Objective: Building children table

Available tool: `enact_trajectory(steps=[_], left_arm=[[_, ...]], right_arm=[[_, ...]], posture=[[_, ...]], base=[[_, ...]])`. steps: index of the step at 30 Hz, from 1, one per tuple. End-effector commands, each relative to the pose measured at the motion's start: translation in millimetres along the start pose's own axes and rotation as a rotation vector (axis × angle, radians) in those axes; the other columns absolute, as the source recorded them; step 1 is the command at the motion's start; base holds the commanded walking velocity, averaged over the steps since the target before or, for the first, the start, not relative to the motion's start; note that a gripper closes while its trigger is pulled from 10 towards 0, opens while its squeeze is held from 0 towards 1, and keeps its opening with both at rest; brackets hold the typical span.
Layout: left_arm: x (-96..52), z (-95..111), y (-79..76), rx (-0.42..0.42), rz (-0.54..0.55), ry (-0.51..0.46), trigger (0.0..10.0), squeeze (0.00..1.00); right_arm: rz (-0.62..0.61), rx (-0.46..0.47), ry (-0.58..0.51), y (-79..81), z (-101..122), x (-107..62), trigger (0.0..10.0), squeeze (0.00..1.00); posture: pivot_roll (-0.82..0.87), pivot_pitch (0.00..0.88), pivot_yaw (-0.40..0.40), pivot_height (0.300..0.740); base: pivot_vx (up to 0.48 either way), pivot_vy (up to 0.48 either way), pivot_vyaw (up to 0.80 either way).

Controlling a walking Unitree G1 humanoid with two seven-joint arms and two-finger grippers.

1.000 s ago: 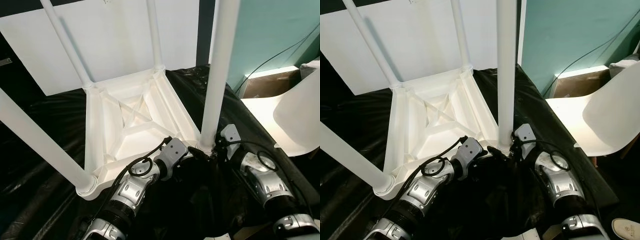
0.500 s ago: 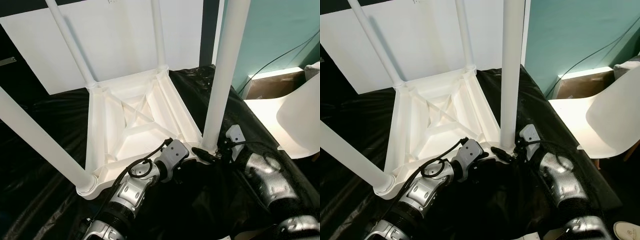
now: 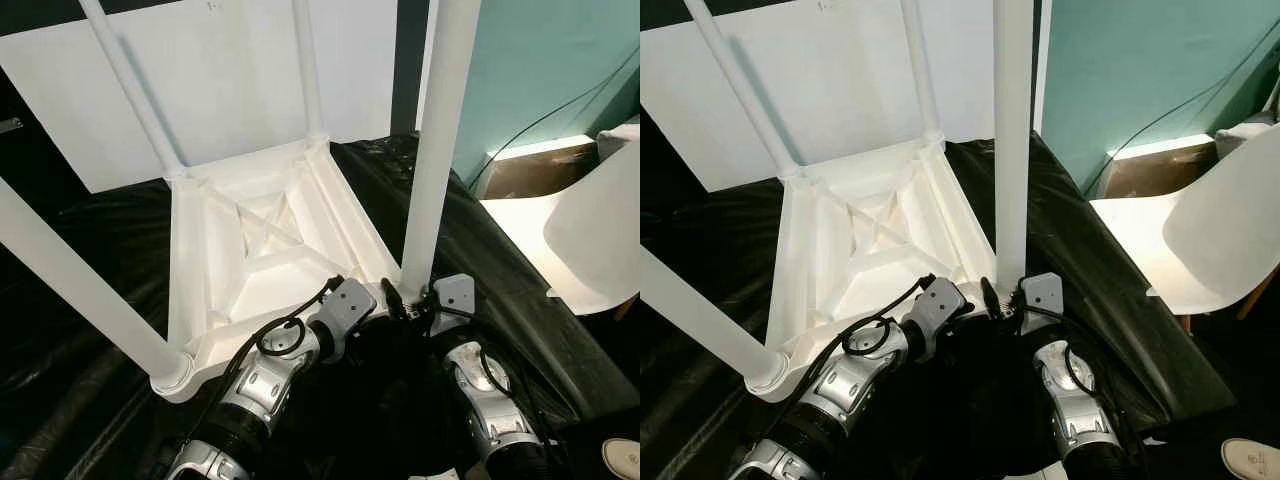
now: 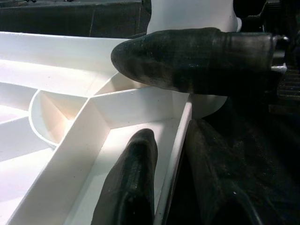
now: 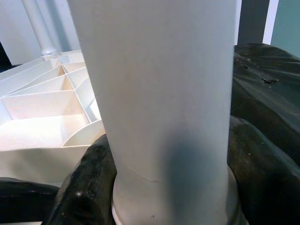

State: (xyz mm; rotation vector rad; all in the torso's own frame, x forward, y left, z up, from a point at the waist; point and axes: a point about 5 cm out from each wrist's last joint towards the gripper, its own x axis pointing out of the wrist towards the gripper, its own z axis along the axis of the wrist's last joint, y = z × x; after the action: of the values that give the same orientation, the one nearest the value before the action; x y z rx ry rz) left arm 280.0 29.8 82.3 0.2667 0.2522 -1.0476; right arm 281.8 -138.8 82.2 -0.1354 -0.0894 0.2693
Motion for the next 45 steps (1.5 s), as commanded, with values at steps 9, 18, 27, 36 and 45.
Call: enact_trajectory(steps=[9, 18, 27, 36, 45], left_arm=[[-5.9, -38.9, -6.9, -0.102, -0.023, 0.164, 0.0, 0.0], [-3.6, -37.0, -5.3, -0.091, -0.015, 0.167, 10.0, 0.0], [-2.4, -36.6, -5.6, -0.092, -0.017, 0.167, 10.0, 0.0], [-2.4, -36.5, -5.1, -0.091, -0.013, 0.166, 10.0, 0.0], [-2.8, -37.2, -4.6, -0.087, -0.015, 0.169, 10.0, 0.0]], right_arm=[[0.041, -0.064, 0.113, -6.0, -14.3, 1.4, 10.0, 0.0], [-0.004, -0.09, 0.104, -24.0, -6.9, 12.7, 10.0, 0.0], [0.143, -0.099, 0.138, -19.3, -9.6, 13.9, 10.0, 0.0], [0.218, -0.088, 0.12, -31.5, -0.7, 20.0, 10.0, 1.0], [0.524, -0.177, 0.133, -38.3, 6.6, 21.5, 10.0, 0.0]], posture=[[-0.11, 0.0, 0.072, 0.74], [-0.11, 0.0, 0.072, 0.74], [-0.12, 0.0, 0.073, 0.74], [-0.11, 0.0, 0.069, 0.74], [-0.11, 0.0, 0.07, 0.74]], base=[[0.0, 0.0, 0.0], [0.0, 0.0, 0.0], [0.0, 0.0, 0.0], [0.0, 0.0, 0.0], [0.0, 0.0, 0.0]])
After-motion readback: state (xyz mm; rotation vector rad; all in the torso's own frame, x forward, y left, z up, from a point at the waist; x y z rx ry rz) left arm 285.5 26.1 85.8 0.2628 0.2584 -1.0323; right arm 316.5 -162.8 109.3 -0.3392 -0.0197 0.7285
